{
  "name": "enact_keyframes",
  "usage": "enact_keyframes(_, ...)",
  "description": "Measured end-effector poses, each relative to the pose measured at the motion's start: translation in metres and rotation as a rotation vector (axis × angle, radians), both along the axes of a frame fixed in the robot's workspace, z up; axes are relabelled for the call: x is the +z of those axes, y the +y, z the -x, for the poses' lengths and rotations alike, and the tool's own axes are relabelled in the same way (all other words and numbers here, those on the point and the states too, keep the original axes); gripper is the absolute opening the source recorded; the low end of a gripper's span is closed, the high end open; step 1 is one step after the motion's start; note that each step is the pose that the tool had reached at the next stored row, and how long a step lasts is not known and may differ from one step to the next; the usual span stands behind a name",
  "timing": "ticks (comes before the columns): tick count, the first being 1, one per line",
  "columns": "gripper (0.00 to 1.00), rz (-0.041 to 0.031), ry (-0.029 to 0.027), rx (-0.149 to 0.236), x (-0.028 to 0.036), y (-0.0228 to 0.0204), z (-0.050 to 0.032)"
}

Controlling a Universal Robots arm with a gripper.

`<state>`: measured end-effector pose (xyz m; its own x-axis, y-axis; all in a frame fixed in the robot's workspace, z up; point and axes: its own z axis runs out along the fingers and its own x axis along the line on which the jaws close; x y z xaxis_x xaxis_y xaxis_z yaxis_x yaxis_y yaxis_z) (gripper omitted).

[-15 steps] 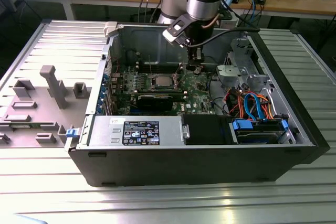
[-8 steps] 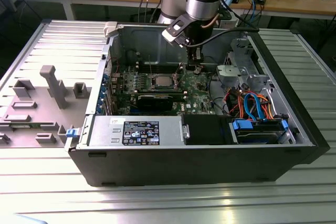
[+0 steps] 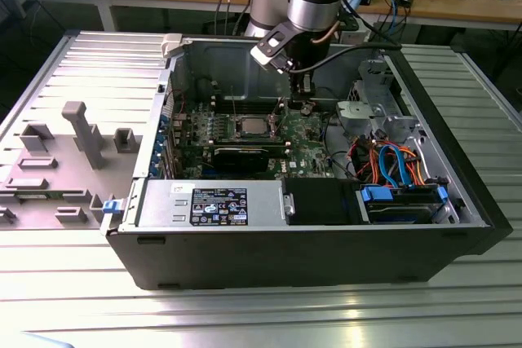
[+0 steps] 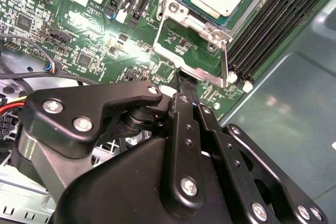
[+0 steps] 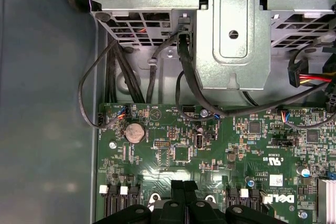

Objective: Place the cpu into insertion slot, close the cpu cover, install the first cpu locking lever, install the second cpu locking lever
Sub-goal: 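Close the cpu cover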

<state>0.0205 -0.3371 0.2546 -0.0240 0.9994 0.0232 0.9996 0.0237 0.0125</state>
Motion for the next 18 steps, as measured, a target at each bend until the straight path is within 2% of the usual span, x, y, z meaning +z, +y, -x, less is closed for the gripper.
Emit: enact_keyframes(18, 0.11, 0.0000, 0.0000, 0.000, 0.0000, 0.0000, 0.0033)
